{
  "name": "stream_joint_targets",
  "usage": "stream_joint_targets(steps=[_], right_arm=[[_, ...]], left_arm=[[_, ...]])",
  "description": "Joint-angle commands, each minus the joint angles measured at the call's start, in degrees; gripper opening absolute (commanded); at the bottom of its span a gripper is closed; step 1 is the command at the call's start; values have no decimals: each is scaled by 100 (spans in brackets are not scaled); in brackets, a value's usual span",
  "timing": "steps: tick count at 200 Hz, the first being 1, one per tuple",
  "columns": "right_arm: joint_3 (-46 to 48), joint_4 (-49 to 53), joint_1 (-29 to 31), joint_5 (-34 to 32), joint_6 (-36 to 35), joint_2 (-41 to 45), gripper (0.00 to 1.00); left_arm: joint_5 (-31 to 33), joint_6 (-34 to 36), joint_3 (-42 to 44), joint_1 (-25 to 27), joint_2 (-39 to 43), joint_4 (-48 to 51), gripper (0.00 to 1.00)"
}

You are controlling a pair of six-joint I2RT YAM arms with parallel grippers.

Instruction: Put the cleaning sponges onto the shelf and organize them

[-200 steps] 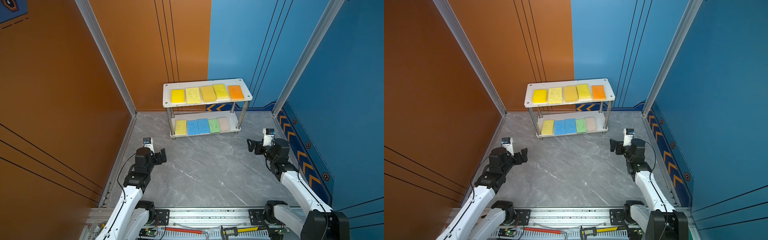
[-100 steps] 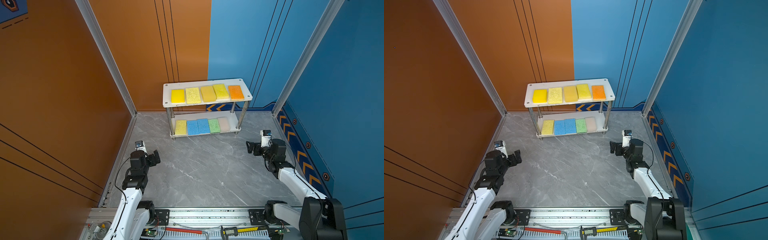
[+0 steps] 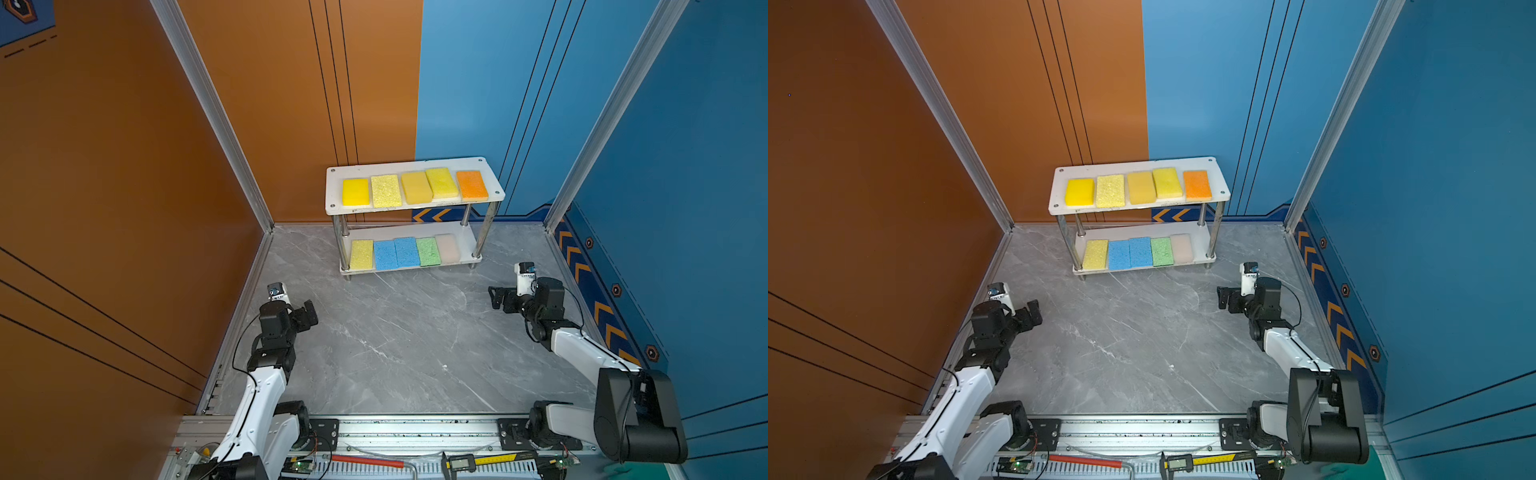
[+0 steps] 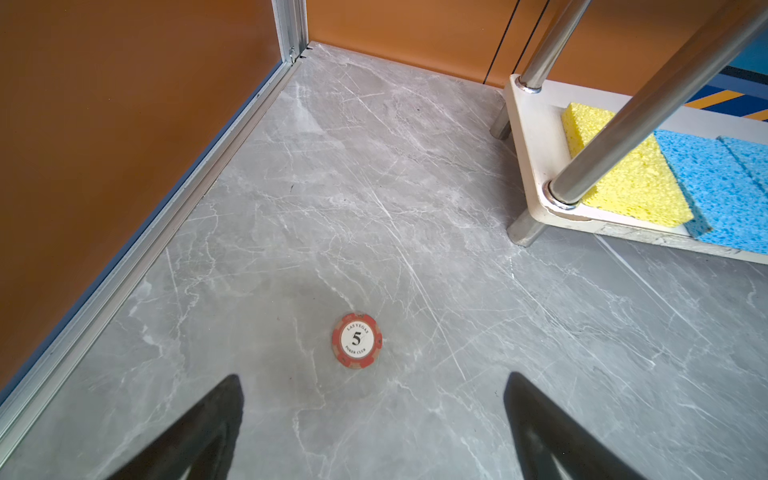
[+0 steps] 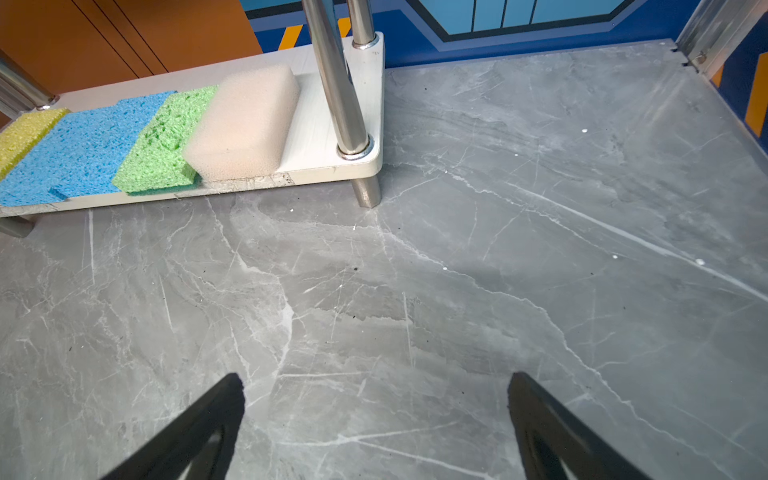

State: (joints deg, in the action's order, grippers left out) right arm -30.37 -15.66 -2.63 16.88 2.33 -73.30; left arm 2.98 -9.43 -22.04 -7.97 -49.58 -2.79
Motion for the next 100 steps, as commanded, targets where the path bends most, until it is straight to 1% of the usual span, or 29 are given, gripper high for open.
stream_joint_targets(steps=[1,30,57,77,100], right_arm=[[-110,-156,-20,139,-155,-121,100],[-109,-332,-8,159,-138,-335,100],[-159,-614,9,152,-102,-618,100],[-211,-742,17,149,-100,-802,100],[-232,-878,43,113,-58,-962,100]], left_arm=[[-97,40,119,-51,-180,-465,98],[-71,14,200,-48,-462,-824,98],[-131,-12,201,-18,-896,-1238,98],[-88,63,135,95,-1295,-1496,98],[103,258,72,371,-1739,-1942,98]])
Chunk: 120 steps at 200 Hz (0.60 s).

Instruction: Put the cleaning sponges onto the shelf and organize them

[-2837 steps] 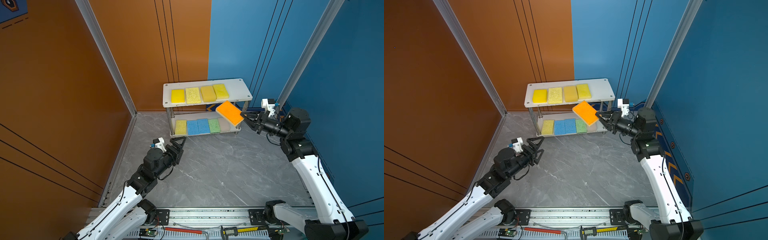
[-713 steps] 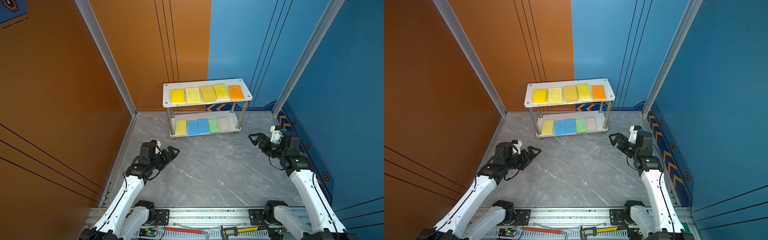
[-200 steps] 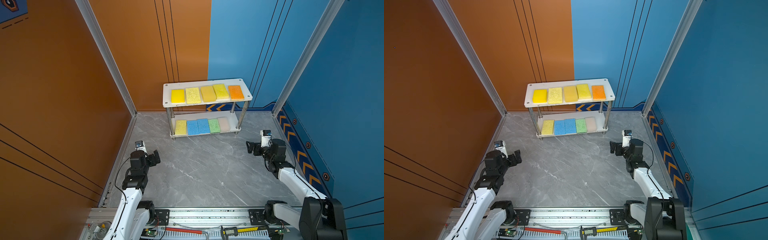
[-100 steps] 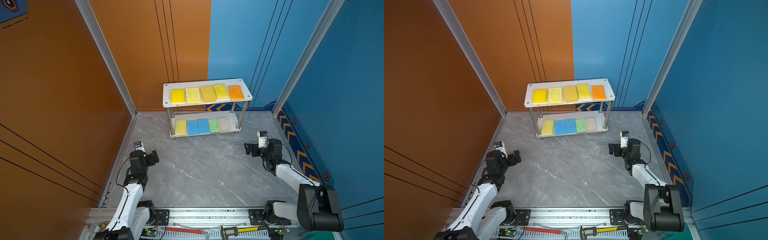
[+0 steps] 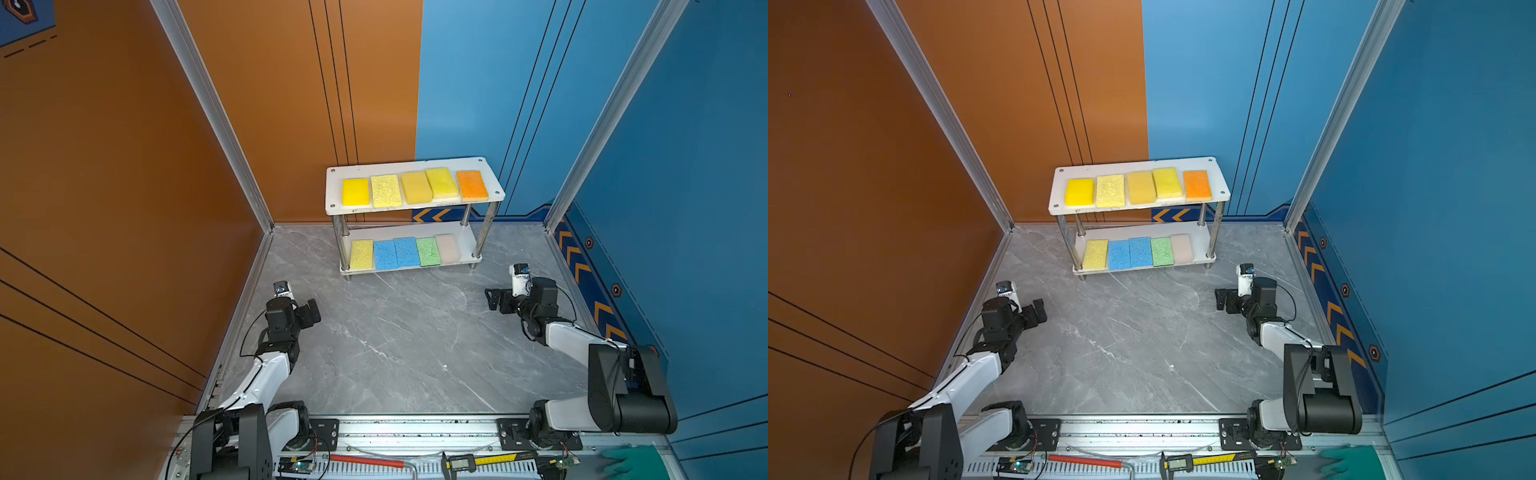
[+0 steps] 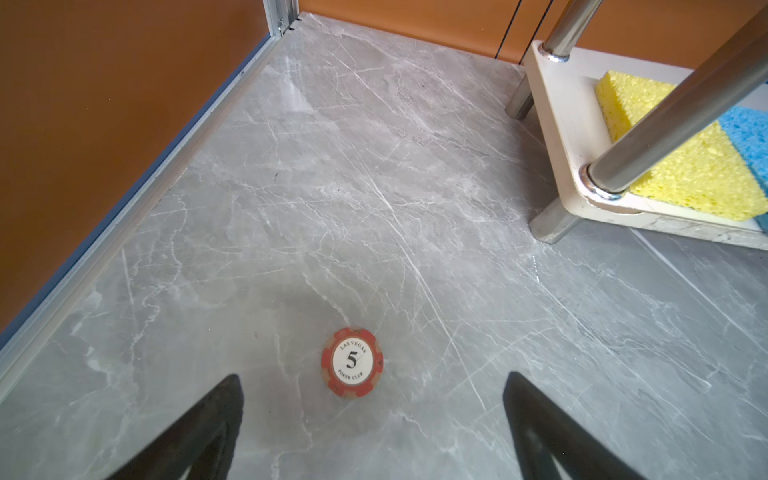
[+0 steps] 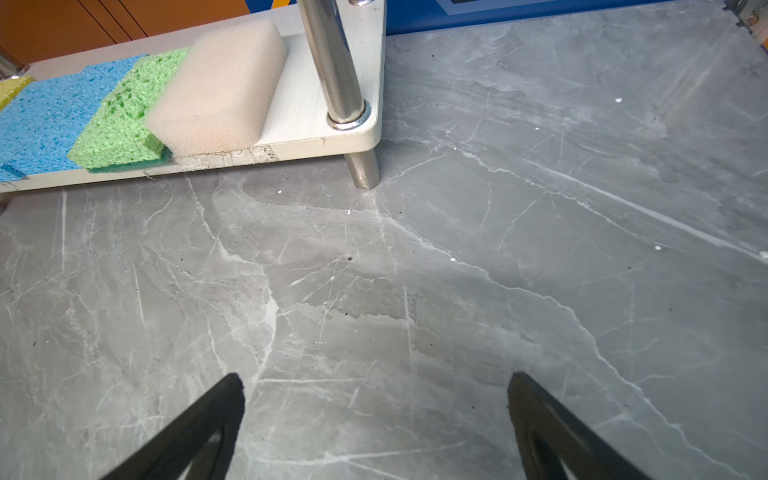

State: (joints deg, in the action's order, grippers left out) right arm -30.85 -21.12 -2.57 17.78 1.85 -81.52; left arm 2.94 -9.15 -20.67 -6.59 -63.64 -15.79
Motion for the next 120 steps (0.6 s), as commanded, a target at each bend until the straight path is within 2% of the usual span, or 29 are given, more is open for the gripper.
stream_joint_targets(steps=[1,56,120], right_arm=[[-184,-335,37,28,-9,-147,100],[-220,-531,72,-98,-68,-384,100],[-184,-605,61,-128,-211,-391,100]], left_arm=[[113,247,-68,248,-355,-678,98],[210,740,-448,671,-1436,-1566,98],[154,1244,-515,967,-1996,-2383,98]])
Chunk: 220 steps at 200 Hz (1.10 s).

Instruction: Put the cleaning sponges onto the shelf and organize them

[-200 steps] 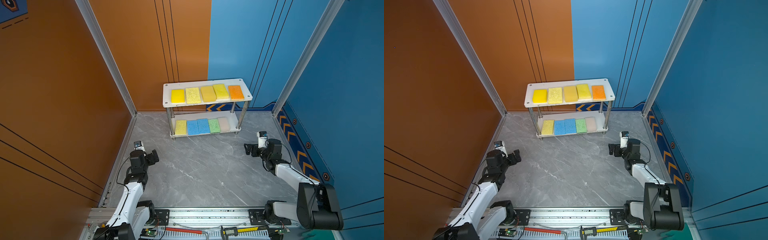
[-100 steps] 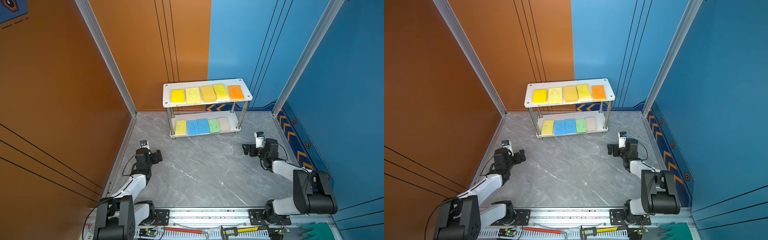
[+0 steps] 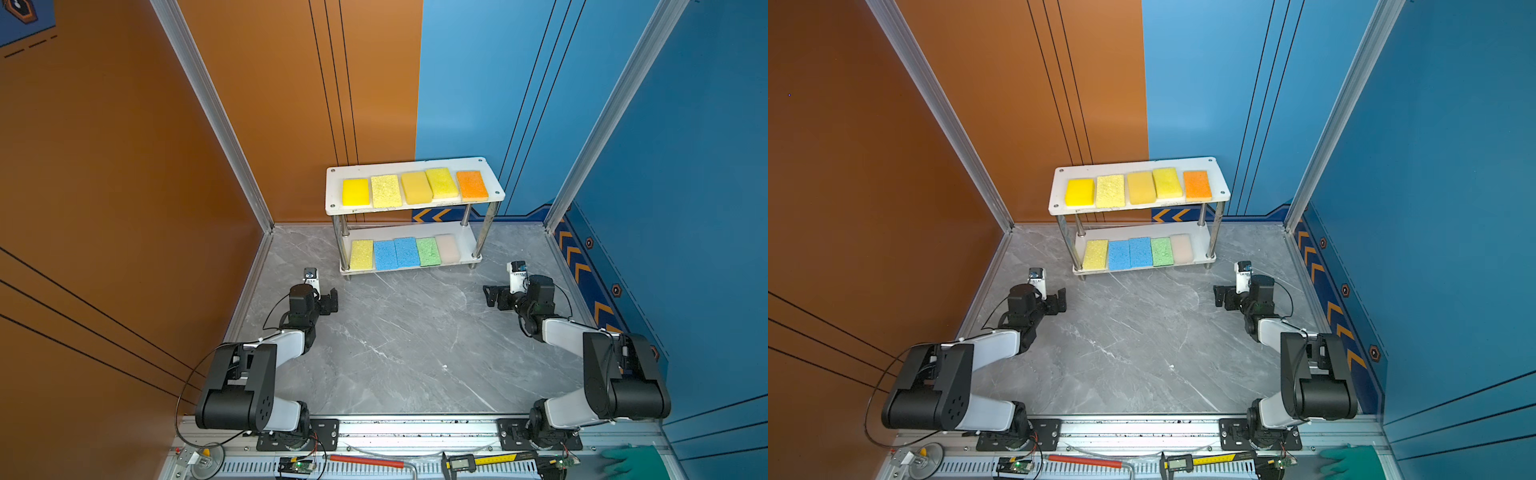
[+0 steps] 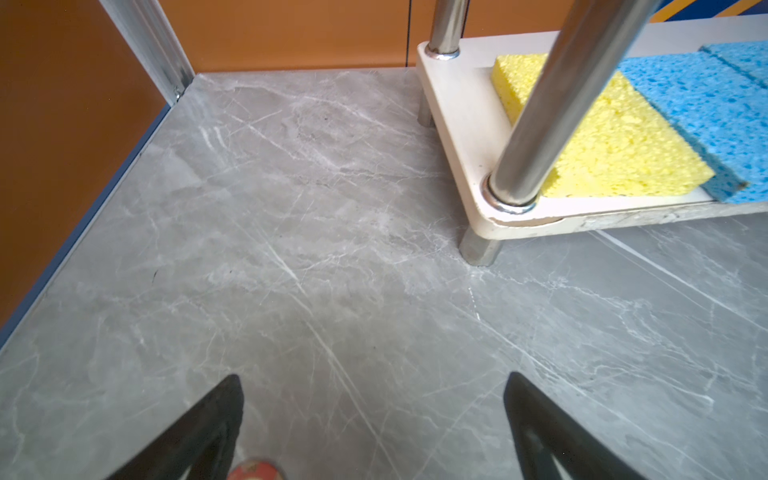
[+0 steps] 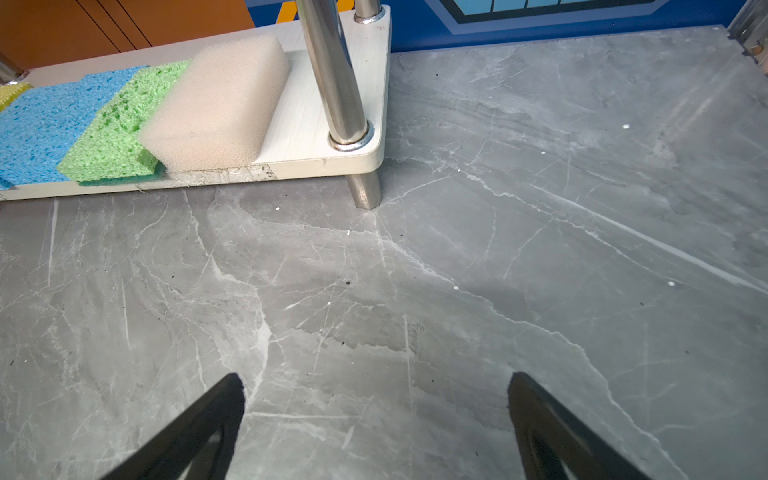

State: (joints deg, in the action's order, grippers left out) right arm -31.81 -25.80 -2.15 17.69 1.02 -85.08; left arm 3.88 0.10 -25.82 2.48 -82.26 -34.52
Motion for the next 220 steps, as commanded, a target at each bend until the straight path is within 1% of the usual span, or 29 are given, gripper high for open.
stream_joint_targets(steps=[1,28,49,64,76,101,220], right_arm=[[-88,-136,21,-118,-132,-35,100],[-88,-145,22,-112,-153,-44,100],[-97,-166,31,-117,-158,-62,100],[-88,-212,46,-132,-189,-70,100],[-80,-286,57,-165,-209,-88,100],[60,-674,84,-274,-190,-147,100],[1041,-2347,101,-783,-23,0,100]], left_arm=[[60,322,22,60,-142,-533,98],[98,274,486,34,-422,-1591,98],[-106,290,615,-15,-702,-2201,98],[-19,230,601,-54,-719,-2183,98],[179,135,572,-81,-733,-2171,98],[504,-36,467,-143,-740,-1974,98],[522,9,440,-94,-743,-1944,98]])
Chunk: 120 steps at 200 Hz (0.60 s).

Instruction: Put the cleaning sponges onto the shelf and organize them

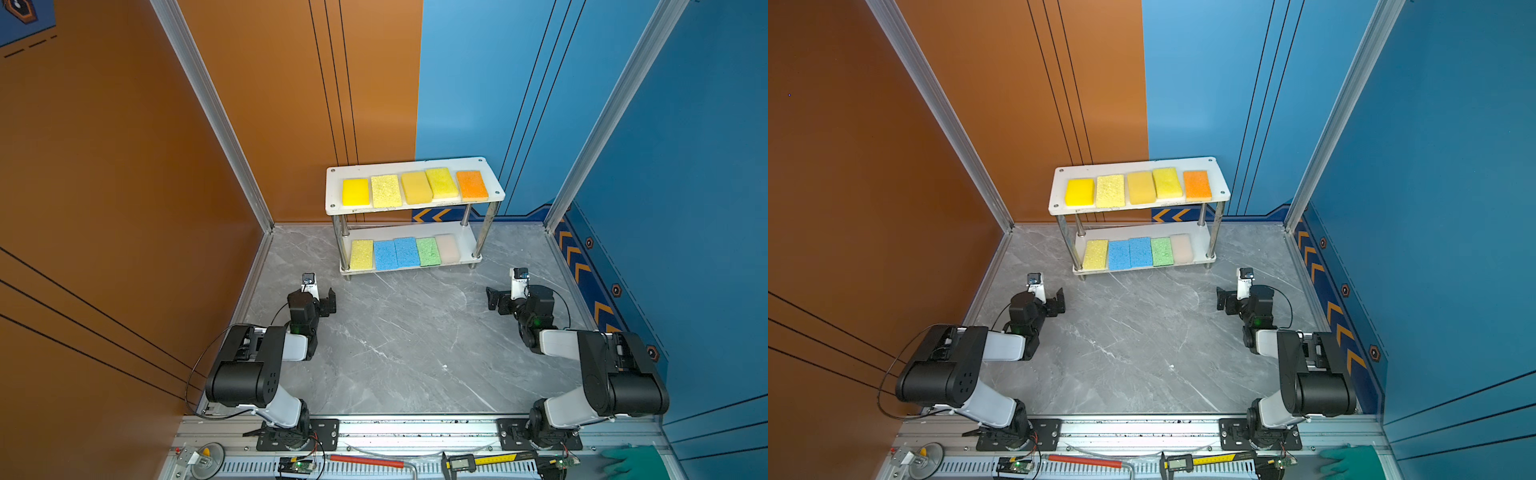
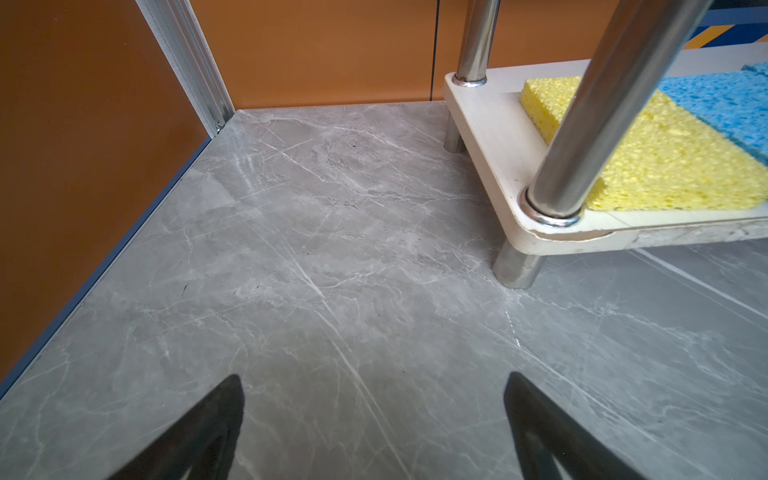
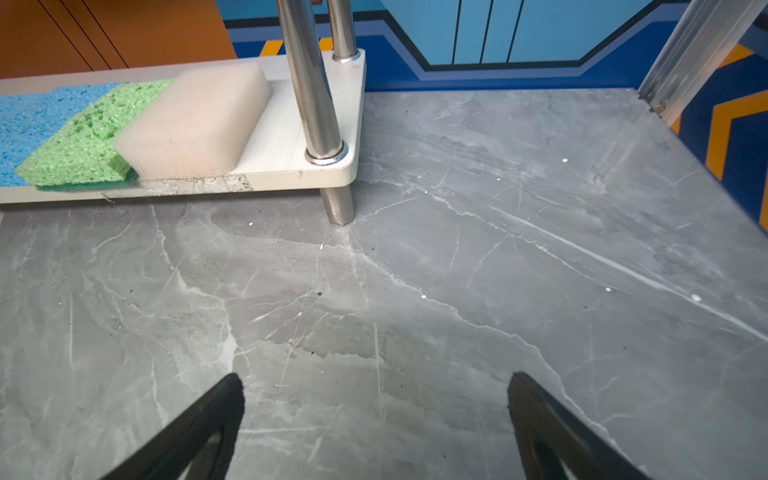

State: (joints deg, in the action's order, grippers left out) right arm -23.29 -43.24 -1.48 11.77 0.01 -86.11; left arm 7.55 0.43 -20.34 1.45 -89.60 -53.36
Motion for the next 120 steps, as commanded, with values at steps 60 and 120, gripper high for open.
stream_joint_targets(steps=[60,120], right_arm=[[751,-1936,67,-411,119,-205,100],[485,-1487,85,-557,173,-267,100]], left_arm=[[152,-30,-111,9,-12,-60,98],[149,-27,-108,13,-12,-60,98]])
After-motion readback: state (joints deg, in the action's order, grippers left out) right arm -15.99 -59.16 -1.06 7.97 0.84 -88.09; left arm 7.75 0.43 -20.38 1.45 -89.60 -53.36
